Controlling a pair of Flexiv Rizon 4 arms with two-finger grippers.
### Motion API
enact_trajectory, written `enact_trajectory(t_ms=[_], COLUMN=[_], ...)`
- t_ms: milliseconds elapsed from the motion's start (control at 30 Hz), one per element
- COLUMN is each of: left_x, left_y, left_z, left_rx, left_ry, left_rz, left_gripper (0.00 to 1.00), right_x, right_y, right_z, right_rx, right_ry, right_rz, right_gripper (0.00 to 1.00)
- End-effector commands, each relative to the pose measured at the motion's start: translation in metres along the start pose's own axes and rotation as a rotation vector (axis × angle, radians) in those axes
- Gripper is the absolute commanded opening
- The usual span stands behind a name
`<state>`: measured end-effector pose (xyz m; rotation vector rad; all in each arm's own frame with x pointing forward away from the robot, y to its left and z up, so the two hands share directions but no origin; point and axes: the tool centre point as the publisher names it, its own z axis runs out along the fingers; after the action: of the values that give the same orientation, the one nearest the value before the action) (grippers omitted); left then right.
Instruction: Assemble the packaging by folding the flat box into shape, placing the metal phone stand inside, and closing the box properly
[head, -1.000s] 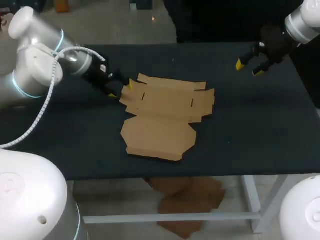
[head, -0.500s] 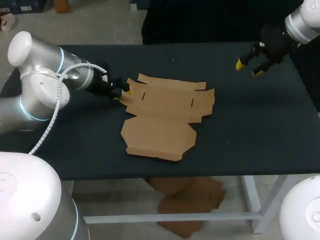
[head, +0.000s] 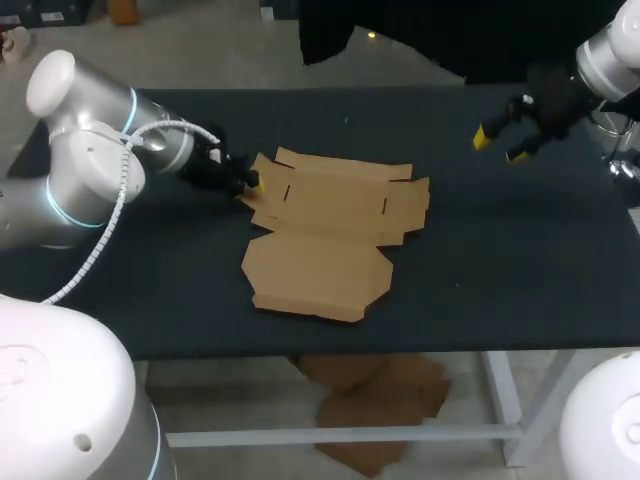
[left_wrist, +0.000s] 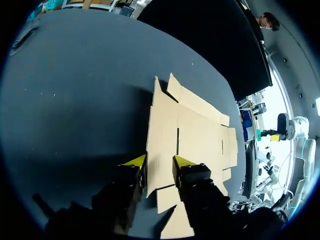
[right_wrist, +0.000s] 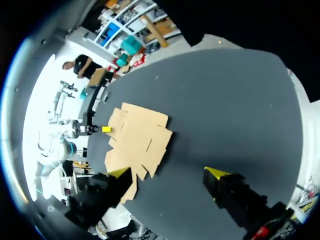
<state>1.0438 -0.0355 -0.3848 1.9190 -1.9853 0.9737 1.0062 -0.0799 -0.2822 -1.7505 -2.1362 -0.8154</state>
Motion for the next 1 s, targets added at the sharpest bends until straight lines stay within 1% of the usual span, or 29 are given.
enact_trajectory(t_ms=[33,167,300,467,633,733,833,933,1000], left_x=[-0.002,-0.004,-0.006,-0.004,0.012,0.026,0.037,0.044,0.047], left_y=[-0.008,-0.014,-0.02,-0.03,-0.034,-0.034,-0.033,-0.032,-0.033], left_z=[0.002,0.0,-0.001,-0.002,-0.004,-0.003,0.0,0.006,0.009], left_rx=[-0.035,-0.079,-0.153,-0.244,-0.318,-0.379,-0.449,-0.501,-0.525], left_ry=[0.019,0.059,0.082,0.086,0.081,0.088,0.068,0.05,0.042], left_rz=[0.008,0.018,0.048,0.123,0.268,0.379,0.484,0.558,0.588], left_gripper=[0.0,0.0,0.0,0.0,0.0,0.0,0.0,0.0,0.0], right_x=[0.003,0.005,0.005,0.005,0.005,0.005,0.005,0.005,0.005], right_y=[-0.01,-0.013,-0.014,-0.014,-0.014,-0.014,-0.014,-0.014,-0.014], right_z=[0.0,0.0,0.0,0.0,0.0,0.0,0.0,0.0,0.0], right_rx=[-0.013,-0.008,0.002,0.002,0.002,0.002,0.002,0.002,0.002], right_ry=[-0.004,-0.007,-0.006,-0.006,-0.006,-0.006,-0.006,-0.006,-0.006], right_rz=[-0.002,-0.002,0.008,0.008,0.008,0.008,0.008,0.008,0.008], right_gripper=[1.0,1.0,1.0,1.0,1.0,1.0,1.0,1.0,1.0])
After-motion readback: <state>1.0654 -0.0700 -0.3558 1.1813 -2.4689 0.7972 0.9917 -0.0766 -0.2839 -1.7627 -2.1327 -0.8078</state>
